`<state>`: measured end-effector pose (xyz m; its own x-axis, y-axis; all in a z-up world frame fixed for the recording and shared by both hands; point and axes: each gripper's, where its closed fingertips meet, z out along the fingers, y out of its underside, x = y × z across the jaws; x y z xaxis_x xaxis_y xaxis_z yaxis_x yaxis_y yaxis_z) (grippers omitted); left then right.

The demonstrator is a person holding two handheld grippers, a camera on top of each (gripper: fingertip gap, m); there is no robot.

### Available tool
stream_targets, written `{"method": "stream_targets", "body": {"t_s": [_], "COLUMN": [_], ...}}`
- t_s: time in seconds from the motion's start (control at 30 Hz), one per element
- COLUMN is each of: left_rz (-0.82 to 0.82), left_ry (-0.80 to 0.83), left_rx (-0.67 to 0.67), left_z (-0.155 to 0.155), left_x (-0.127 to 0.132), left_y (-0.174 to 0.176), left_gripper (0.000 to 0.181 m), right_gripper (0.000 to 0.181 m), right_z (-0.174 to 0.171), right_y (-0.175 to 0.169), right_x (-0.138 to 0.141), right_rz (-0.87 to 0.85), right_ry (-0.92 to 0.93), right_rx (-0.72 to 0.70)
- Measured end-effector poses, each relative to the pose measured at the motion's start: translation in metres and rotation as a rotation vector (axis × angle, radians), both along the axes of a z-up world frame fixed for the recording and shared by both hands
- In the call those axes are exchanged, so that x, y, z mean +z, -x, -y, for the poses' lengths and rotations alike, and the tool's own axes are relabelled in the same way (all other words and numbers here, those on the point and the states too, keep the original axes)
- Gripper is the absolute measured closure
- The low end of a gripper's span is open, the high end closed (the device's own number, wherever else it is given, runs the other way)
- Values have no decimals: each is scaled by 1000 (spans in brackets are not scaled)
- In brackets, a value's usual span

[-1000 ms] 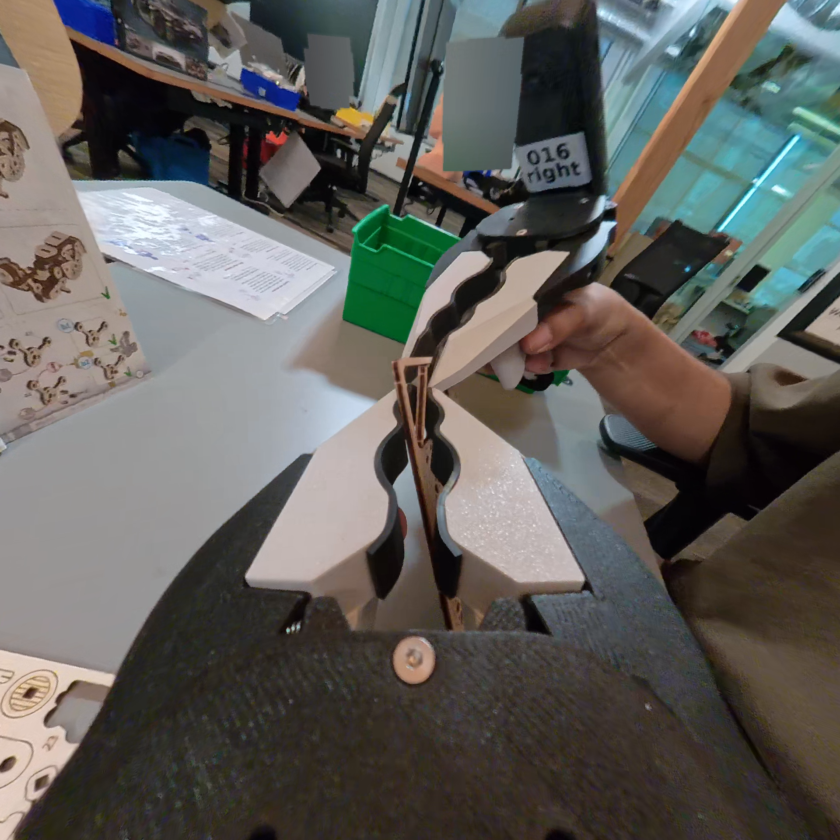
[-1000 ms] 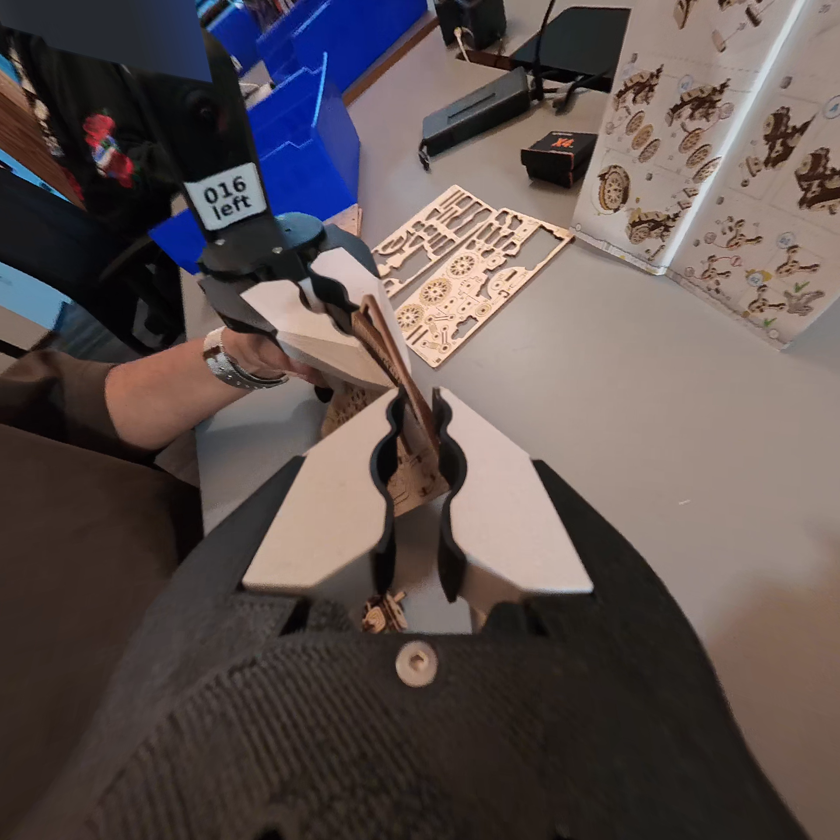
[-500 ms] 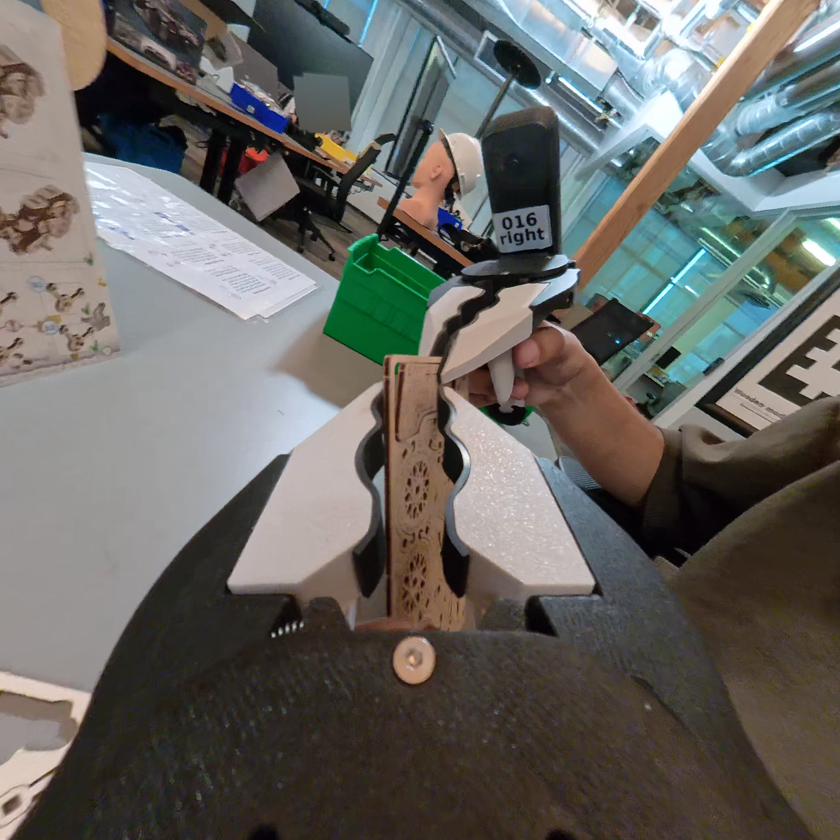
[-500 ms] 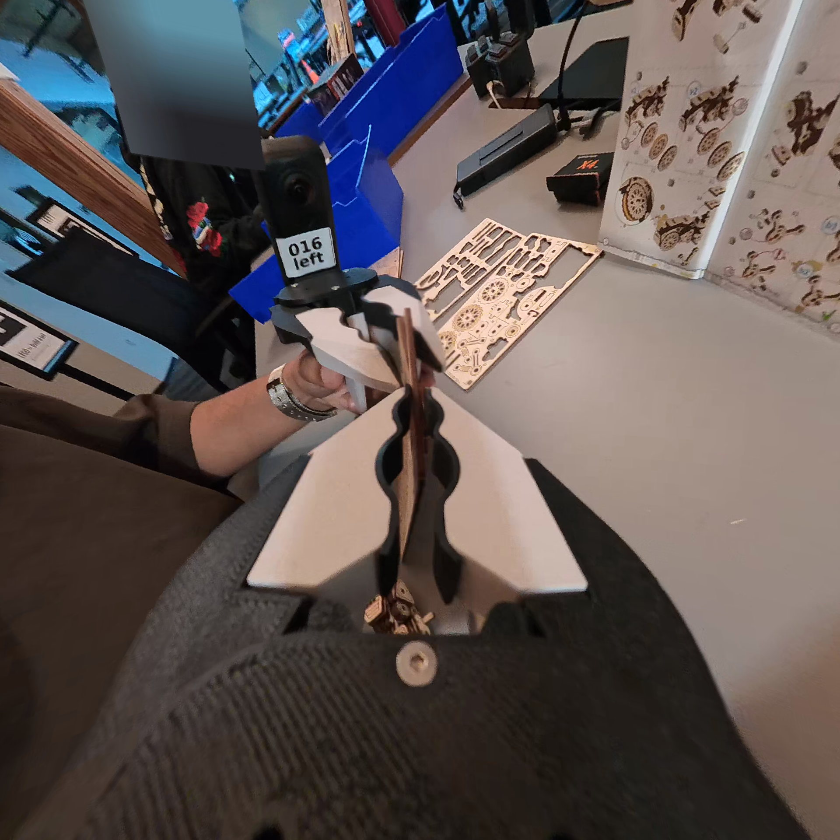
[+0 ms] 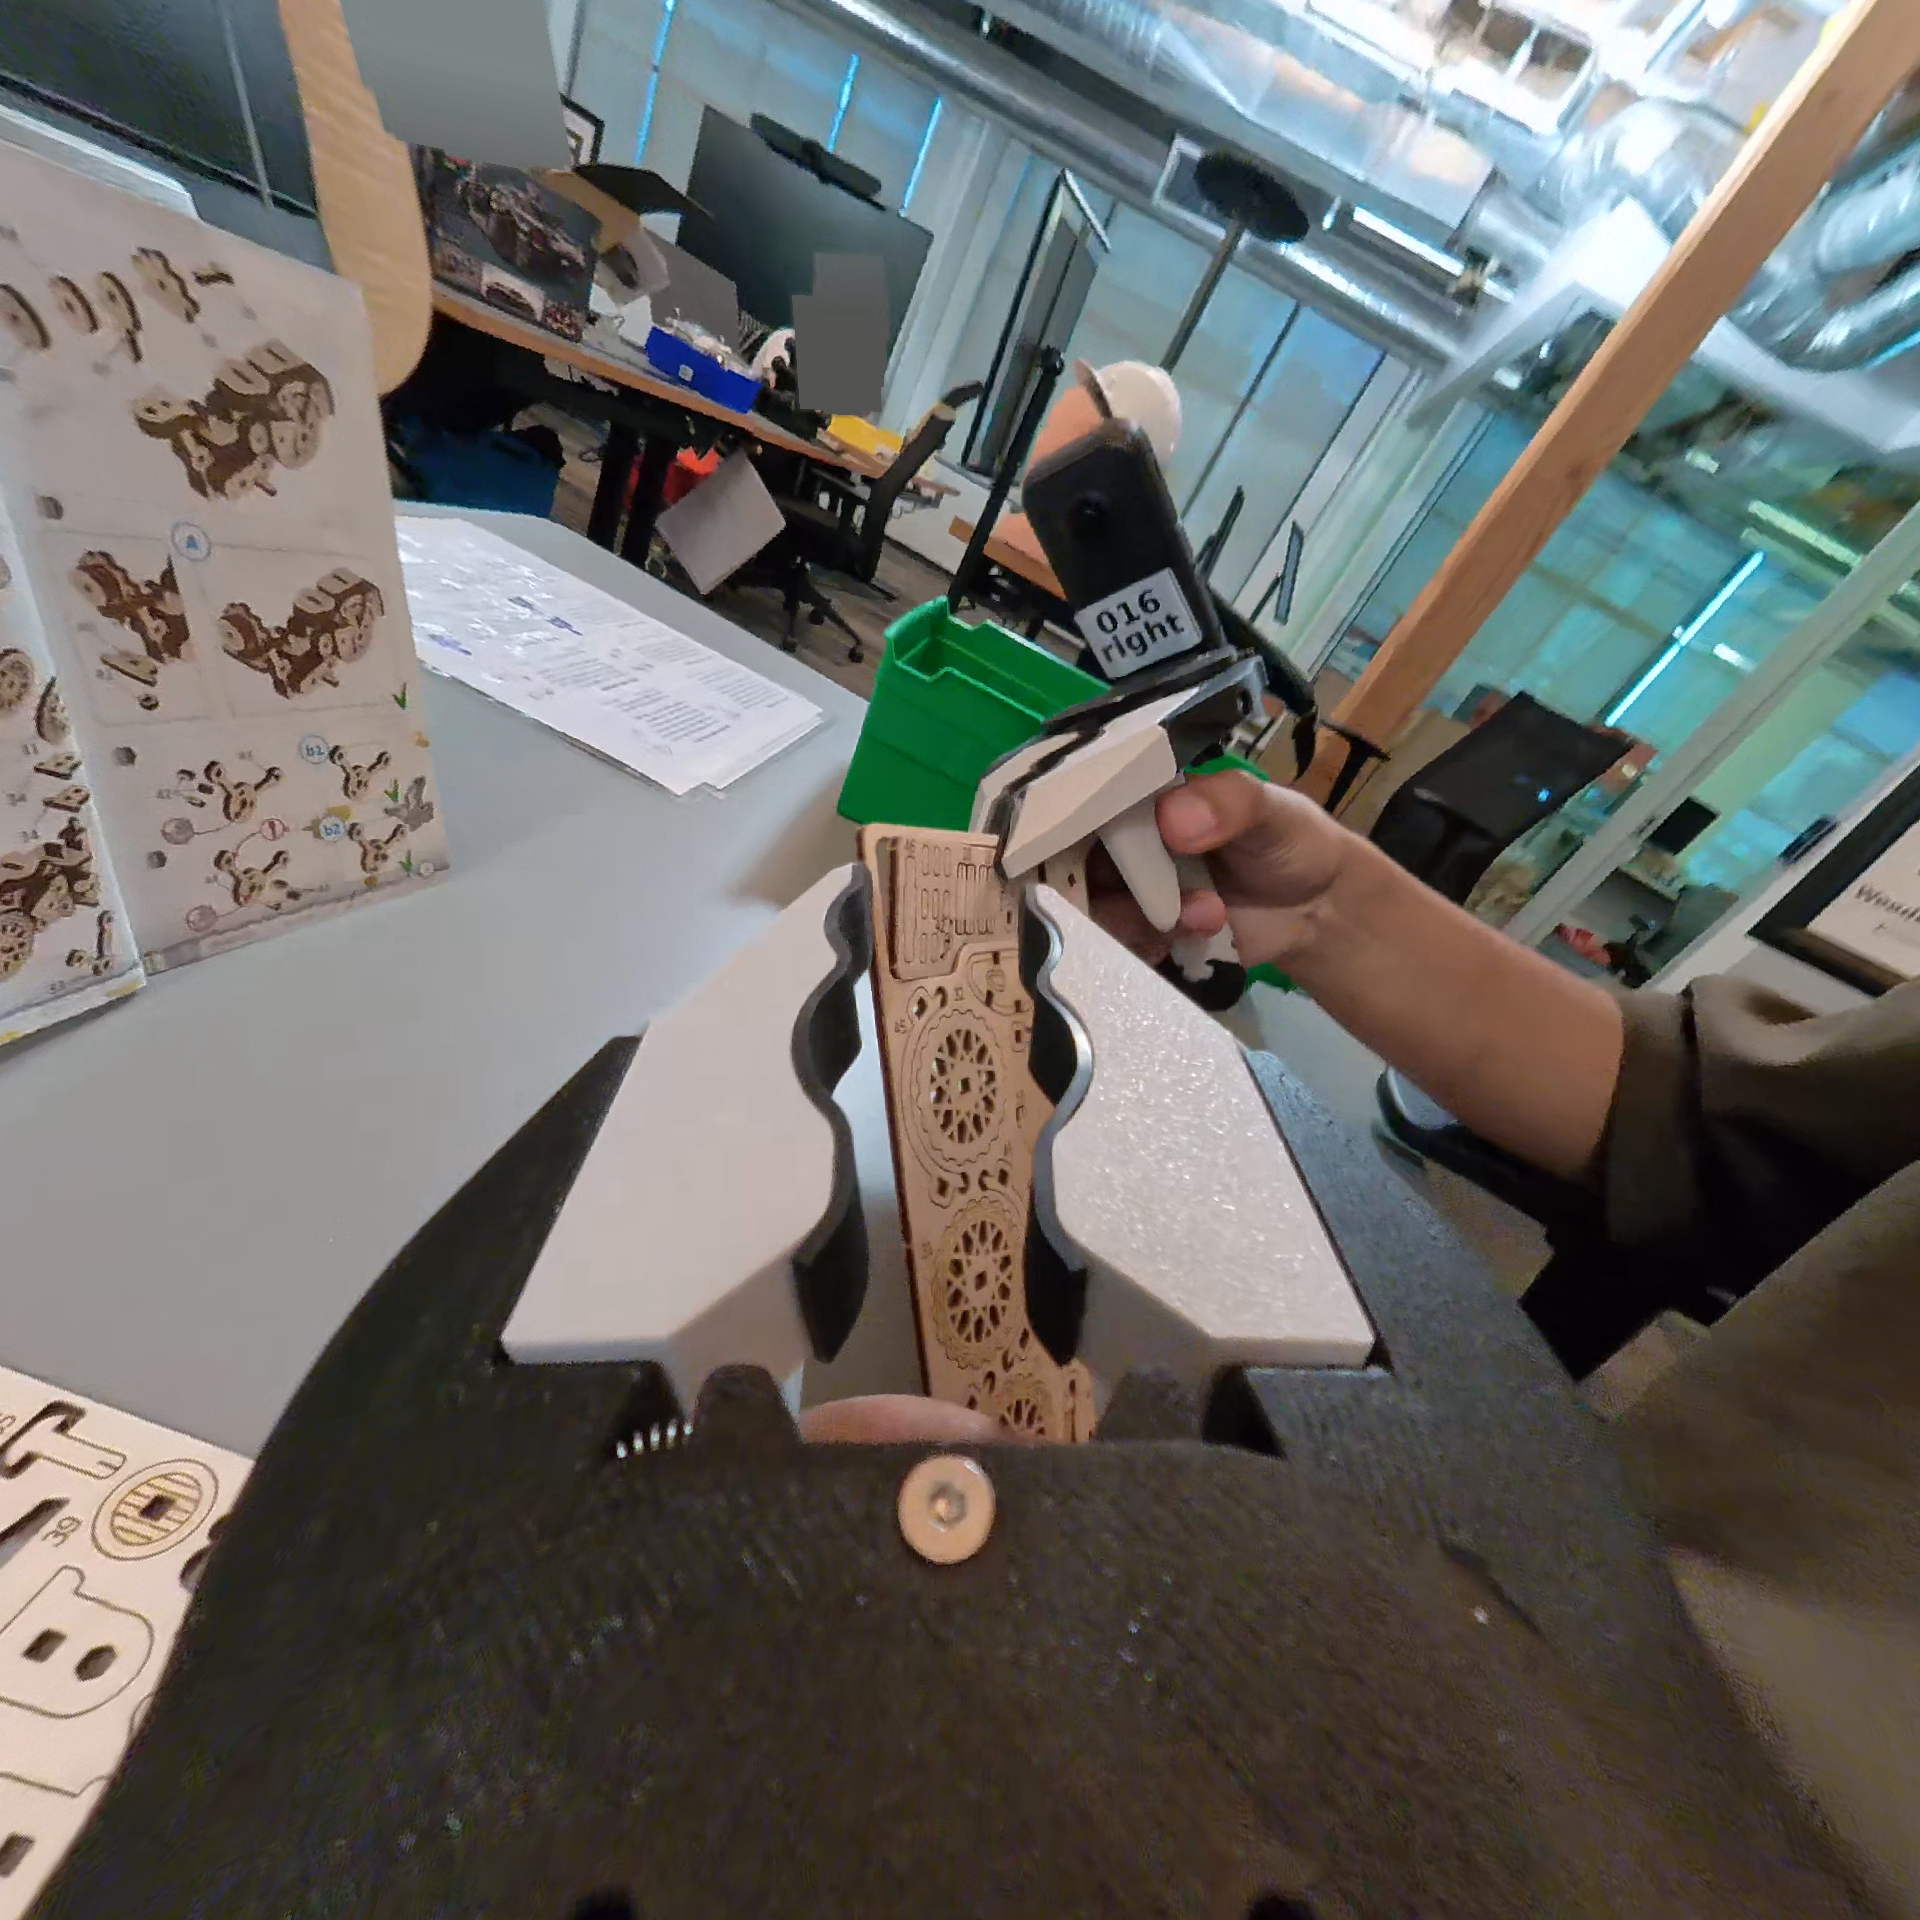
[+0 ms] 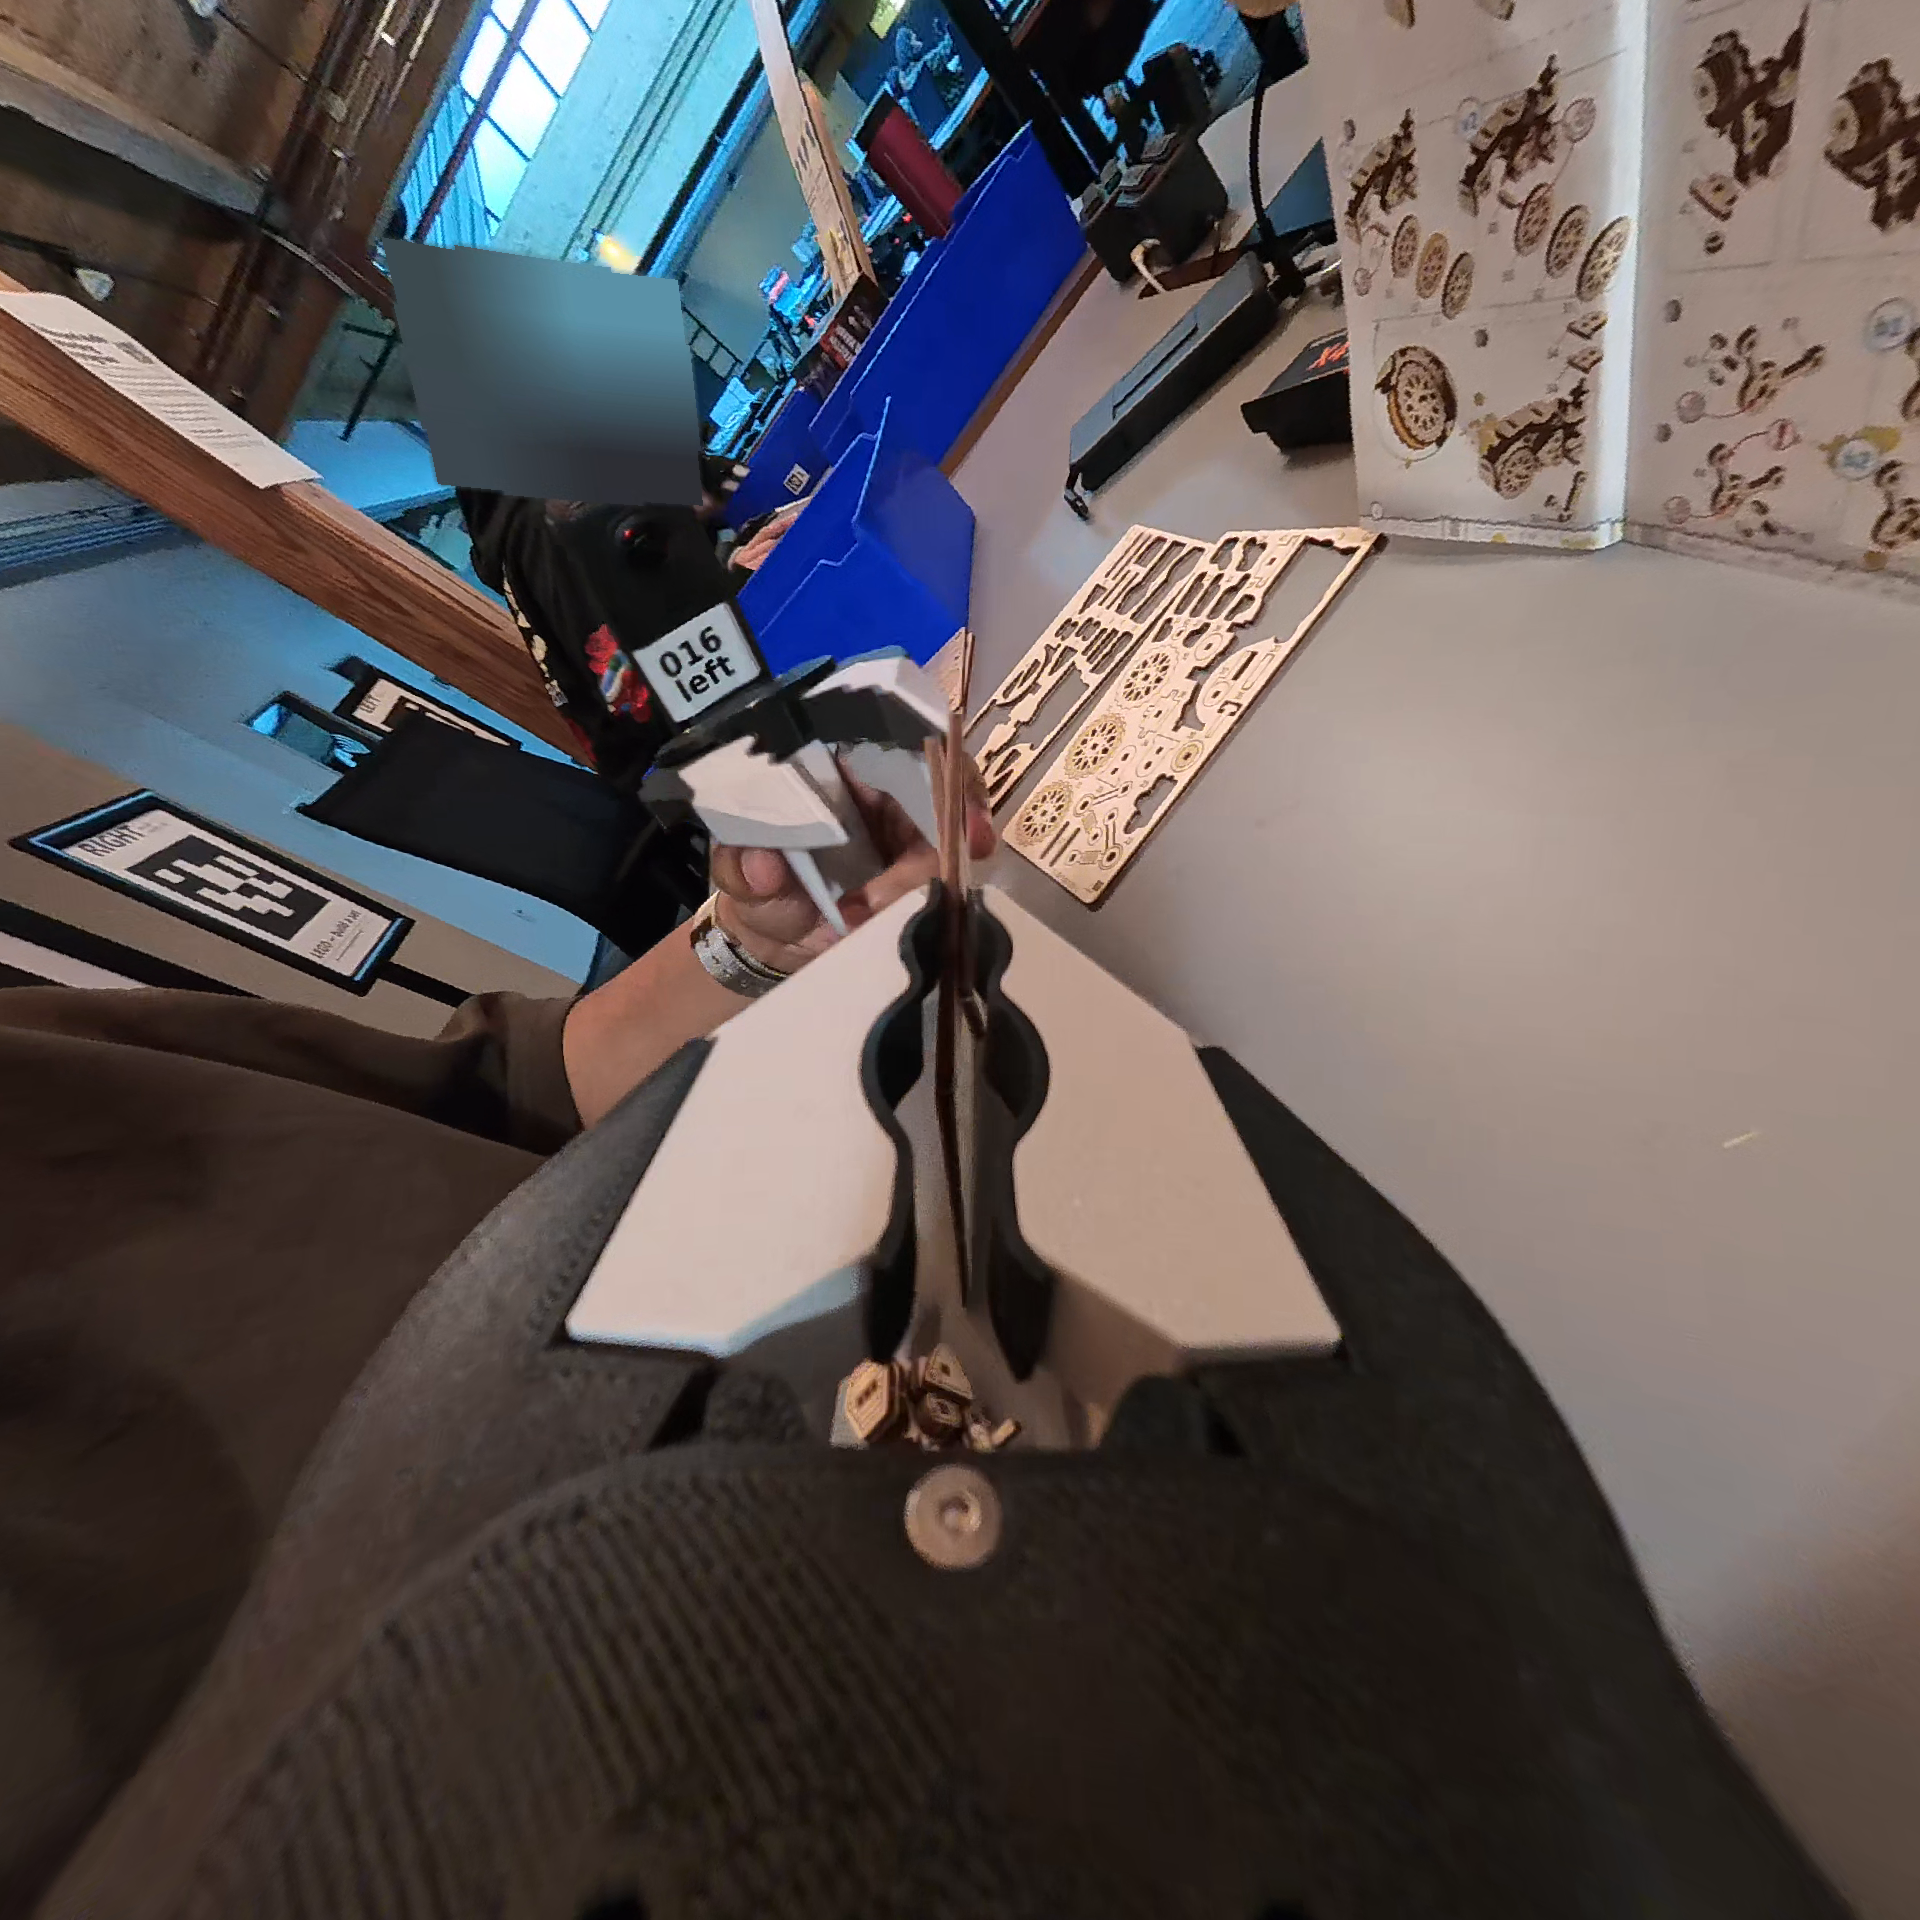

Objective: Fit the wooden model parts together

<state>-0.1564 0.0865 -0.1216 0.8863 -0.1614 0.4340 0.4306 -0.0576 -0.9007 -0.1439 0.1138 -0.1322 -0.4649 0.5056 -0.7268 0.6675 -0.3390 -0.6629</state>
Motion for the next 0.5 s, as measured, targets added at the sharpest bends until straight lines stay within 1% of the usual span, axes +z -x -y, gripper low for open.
{"method": "stream_targets", "body": {"t_s": [0.07, 0.23, 0.5], "left_rz": [-20, -37, -207], "left_ry": [18, 10, 46], "left_rx": [9, 12, 77], "left_z": [-2, -1, -2], "left_x": [-4, -2, -4], "left_y": [-1, -1, 0], "left_gripper": [155, 159, 159], "right_gripper": [180, 180, 180], "right_z": [1, 1, 2], "right_y": [0, -1, 0], "right_x": [0, 0, -3], "right_rz": [6, 9, 5], "right_ry": [14, 33, -11], "right_rx": [7, 18, 13]}}
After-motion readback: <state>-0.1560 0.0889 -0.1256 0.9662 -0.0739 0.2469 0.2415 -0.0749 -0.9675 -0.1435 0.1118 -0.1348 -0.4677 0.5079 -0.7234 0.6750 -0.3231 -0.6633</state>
